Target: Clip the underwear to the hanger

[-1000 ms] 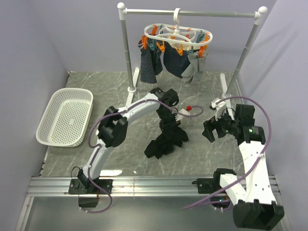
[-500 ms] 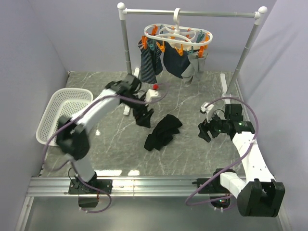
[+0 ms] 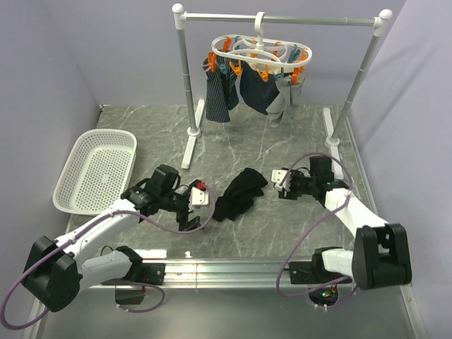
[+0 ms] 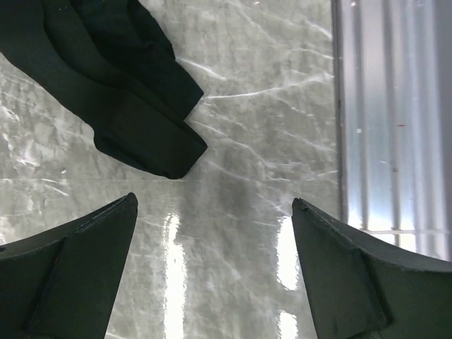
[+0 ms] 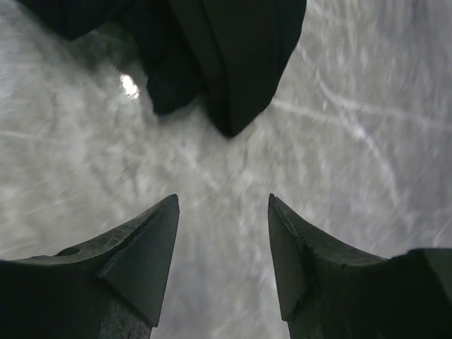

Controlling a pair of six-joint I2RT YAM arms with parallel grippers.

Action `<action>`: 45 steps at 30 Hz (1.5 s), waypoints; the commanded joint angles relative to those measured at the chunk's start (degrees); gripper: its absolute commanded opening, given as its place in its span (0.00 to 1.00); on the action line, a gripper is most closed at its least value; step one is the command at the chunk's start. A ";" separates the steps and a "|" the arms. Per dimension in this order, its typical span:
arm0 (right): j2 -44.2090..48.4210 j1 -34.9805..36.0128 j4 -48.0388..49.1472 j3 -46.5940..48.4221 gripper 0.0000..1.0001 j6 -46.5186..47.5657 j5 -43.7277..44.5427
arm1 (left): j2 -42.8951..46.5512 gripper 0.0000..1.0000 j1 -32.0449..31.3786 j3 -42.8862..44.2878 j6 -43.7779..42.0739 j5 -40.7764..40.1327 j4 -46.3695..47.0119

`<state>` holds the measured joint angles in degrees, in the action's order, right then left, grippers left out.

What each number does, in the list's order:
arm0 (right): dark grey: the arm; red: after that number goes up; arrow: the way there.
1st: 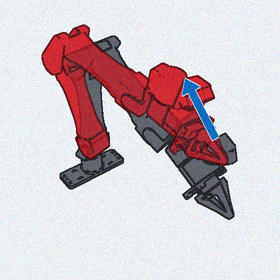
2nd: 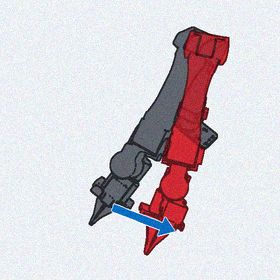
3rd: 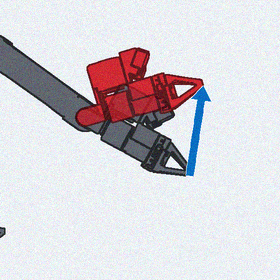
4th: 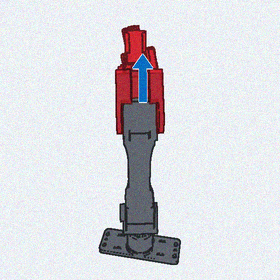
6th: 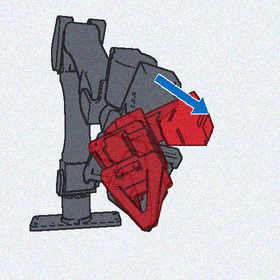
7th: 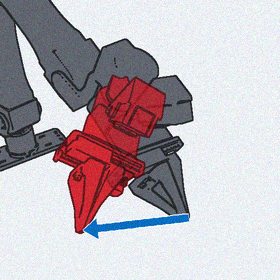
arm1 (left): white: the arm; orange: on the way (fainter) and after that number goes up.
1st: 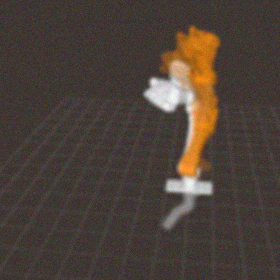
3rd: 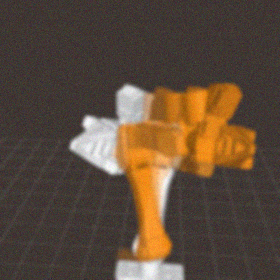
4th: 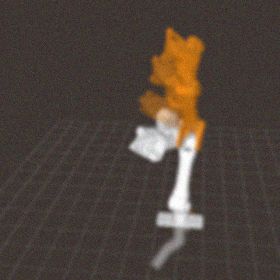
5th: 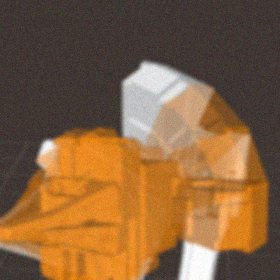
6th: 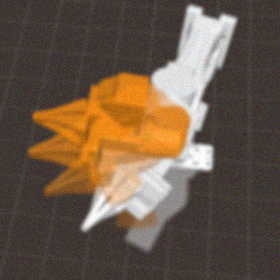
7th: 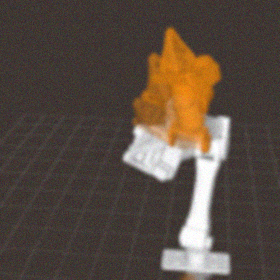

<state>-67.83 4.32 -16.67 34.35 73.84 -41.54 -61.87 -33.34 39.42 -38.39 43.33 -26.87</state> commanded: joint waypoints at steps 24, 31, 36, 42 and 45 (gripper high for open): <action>-22.43 8.43 2.43 15.13 0.59 14.40 0.49 | -16.79 0.58 -15.35 -7.60 -15.82 -21.97 29.96; -21.82 8.43 -0.56 16.36 0.59 14.31 0.58 | -20.84 0.28 -16.75 -5.14 -13.74 -26.80 30.47; -19.97 7.82 -3.72 16.54 0.59 13.96 -0.29 | -15.32 0.00 -16.32 -0.40 -4.79 -24.45 24.70; -20.23 5.79 -10.30 20.05 0.62 14.57 -1.79 | -6.08 0.00 -10.52 9.78 6.01 -9.94 11.50; -20.93 5.61 -13.04 21.81 0.67 14.49 -2.23 | -6.25 0.00 -4.12 16.20 14.81 -4.07 10.61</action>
<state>-89.47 10.46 -25.50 52.99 87.66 -41.74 -68.99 -42.19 49.74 -34.98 30.00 -13.19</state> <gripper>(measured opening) 0.654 0.014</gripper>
